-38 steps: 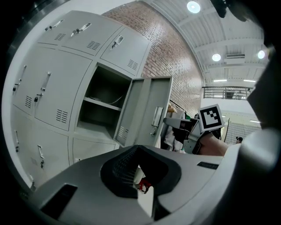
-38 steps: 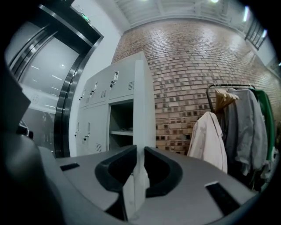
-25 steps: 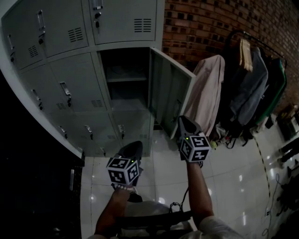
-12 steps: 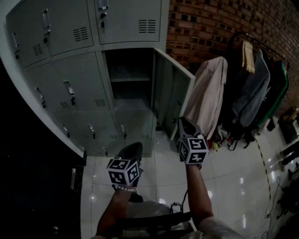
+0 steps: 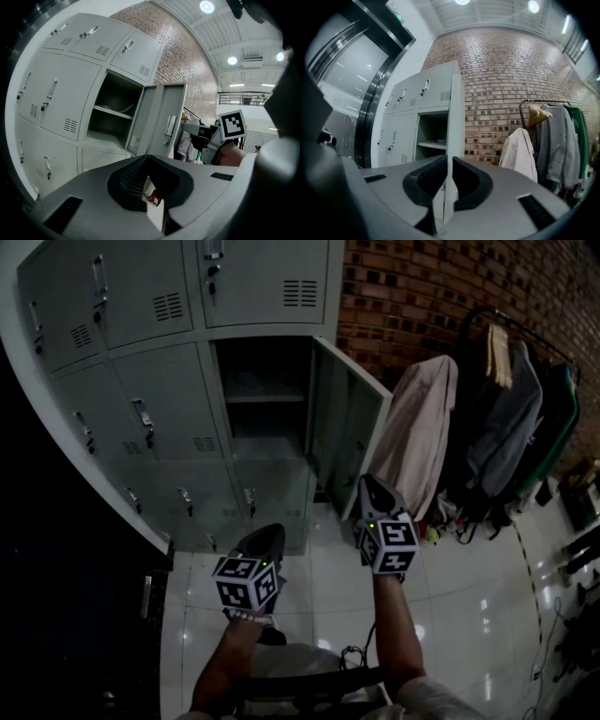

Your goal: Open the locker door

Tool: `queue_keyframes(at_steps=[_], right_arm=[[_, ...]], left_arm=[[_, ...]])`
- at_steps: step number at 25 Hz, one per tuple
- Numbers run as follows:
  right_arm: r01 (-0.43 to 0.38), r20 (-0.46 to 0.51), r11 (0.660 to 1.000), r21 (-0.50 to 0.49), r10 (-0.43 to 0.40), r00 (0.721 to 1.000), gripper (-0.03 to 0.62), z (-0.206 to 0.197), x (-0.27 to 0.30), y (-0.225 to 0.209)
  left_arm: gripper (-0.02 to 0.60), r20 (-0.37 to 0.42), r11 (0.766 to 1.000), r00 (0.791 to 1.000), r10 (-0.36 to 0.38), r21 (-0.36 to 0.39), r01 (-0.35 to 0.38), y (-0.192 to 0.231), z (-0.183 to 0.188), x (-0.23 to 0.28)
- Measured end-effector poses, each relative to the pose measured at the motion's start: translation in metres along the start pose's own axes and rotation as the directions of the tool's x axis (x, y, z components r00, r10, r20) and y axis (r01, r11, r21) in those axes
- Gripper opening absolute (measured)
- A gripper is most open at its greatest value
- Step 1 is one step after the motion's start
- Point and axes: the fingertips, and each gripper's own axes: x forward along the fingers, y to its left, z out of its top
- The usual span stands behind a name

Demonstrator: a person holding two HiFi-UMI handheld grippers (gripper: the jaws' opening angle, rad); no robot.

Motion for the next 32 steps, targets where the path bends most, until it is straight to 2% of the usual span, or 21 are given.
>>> queue_keyframes(at_steps=[4, 9, 15, 19, 25, 32], right_arm=[[-0.068, 0.012, 0.997, 0.048, 0.068, 0.998, 0.037, 0.006, -0.021, 0.012], [-0.184, -0.046, 0.975, 0.127, 0.191, 0.98, 0.005, -0.026, -0.055, 0.037], [-0.318, -0.106, 0.929, 0.191, 0.342, 0.934, 0.003, -0.065, -0.106, 0.08], [-0.381, -0.121, 0.89, 0.251, 0.419, 0.9, 0.003, -0.082, -0.129, 0.116], [-0.437, -0.127, 0.85, 0.294, 0.488, 0.863, 0.004, -0.091, -0.153, 0.163], [-0.464, -0.174, 0.831, 0.306, 0.528, 0.831, 0.003, -0.112, -0.212, 0.225]], left_arm=[[-0.008, 0.015, 1.0, 1.0, 0.018, 0.006, -0.018, -0.005, 0.004, -0.012], [-0.008, 0.043, 0.998, 0.997, 0.062, 0.008, -0.062, -0.024, -0.006, -0.045], [-0.008, 0.031, 0.985, 0.985, 0.169, -0.031, -0.168, -0.046, -0.042, -0.102], [-0.008, 0.019, 0.978, 0.979, 0.205, -0.051, -0.204, -0.054, -0.059, -0.134], [-0.008, -0.005, 0.969, 0.971, 0.237, -0.074, -0.237, -0.054, -0.079, -0.175], [-0.008, -0.036, 0.961, 0.968, 0.248, -0.114, -0.25, -0.054, -0.115, -0.243]])
